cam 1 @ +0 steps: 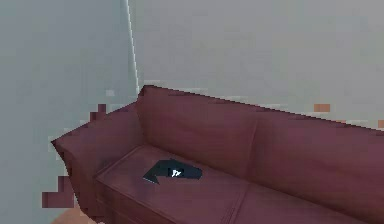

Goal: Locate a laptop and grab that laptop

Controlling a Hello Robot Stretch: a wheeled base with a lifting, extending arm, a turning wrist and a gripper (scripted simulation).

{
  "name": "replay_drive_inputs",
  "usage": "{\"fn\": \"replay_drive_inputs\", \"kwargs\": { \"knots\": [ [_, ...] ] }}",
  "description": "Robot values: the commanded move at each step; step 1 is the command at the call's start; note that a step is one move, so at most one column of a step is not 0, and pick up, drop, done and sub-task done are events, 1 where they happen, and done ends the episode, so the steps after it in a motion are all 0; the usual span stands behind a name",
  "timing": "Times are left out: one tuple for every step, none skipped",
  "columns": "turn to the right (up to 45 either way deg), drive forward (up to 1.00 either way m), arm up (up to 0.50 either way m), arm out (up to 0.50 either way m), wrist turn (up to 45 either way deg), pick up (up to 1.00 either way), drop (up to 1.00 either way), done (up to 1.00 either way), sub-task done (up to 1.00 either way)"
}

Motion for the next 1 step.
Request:
{"fn": "replay_drive_inputs", "kwargs": {
  "knots": [
    [6.0, 0.0, 0.0, 0.0, 0.0, 0.0, 0.0, 0.0, 0.0]
  ]
}}
